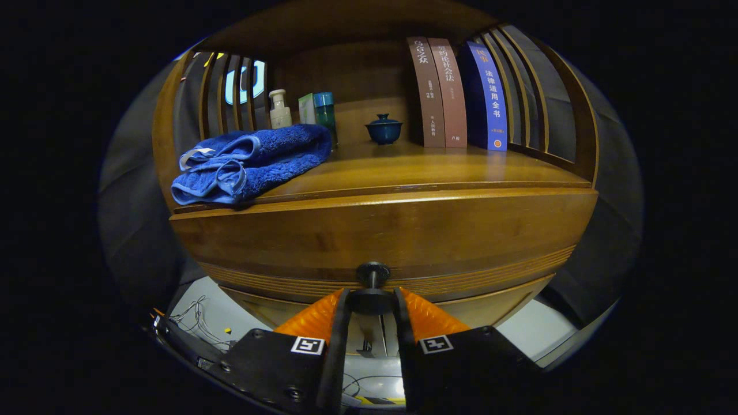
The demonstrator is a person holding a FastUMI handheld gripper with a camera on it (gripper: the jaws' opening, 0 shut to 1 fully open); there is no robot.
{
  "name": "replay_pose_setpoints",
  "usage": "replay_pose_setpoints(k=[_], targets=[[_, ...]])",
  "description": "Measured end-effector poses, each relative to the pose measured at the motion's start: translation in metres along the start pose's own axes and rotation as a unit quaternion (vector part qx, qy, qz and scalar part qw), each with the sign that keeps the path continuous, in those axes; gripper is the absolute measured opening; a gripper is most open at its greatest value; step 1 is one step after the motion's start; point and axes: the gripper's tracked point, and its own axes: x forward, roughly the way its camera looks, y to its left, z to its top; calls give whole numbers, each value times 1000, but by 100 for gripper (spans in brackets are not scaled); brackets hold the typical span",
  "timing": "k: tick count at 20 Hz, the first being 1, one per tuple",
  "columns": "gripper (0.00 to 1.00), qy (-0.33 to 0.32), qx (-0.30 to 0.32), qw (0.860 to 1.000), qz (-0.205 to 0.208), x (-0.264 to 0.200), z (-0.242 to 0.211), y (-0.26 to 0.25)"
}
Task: Pull open the drawer, take out the items inside it, and place them on the countertop above the cabinet.
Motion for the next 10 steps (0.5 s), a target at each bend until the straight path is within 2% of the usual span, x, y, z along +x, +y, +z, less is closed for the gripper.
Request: replay_pose_setpoints(k=[1,2,10], targets=[[45,3,-5,1000,-2,1,-1,0],[37,5,-10,1000,-4,2,-1,-1],[37,17,-12,1000,-1,-8,-6,0]])
